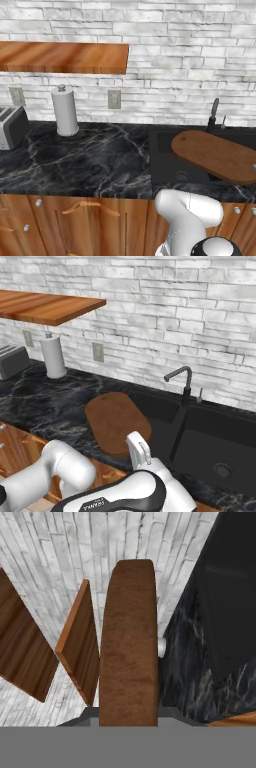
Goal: Move the cutting board and knife to the sink. Then move spray from the cabinet to the counter.
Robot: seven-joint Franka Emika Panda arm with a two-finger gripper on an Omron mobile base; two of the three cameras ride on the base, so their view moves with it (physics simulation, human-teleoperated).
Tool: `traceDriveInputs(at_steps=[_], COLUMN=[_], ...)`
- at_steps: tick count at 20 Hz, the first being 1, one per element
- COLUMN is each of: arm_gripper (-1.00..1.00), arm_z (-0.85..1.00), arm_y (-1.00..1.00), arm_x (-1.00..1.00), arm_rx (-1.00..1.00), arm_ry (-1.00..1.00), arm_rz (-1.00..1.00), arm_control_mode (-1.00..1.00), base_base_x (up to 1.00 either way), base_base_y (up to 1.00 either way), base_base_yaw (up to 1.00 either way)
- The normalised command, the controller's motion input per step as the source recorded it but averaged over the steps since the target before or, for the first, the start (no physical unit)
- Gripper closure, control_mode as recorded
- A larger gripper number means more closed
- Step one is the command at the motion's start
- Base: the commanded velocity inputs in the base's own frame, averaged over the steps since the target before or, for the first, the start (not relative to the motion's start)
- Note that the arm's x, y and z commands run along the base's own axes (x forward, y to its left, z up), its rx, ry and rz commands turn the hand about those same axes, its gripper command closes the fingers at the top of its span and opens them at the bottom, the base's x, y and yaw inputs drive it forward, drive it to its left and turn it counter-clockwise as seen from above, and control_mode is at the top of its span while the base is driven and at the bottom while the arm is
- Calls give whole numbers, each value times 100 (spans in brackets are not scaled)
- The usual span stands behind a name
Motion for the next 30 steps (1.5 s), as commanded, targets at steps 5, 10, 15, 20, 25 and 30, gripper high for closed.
traceDriveInputs(at_steps=[5,10,15,20,25,30], arm_gripper=[100,100,100,100,100,100], arm_z=[0,0,0,0,0,0], arm_y=[0,0,0,0,0,0], arm_x=[0,0,0,6,10,14], arm_rx=[0,0,0,0,0,0], arm_ry=[0,0,1,1,0,0], arm_rz=[0,0,0,0,-3,-5], arm_control_mode=[100,100,-100,-100,-100,-100], base_base_x=[34,4,0,0,0,0], base_base_y=[0,0,0,0,0,0], base_base_yaw=[0,0,0,0,0,0])
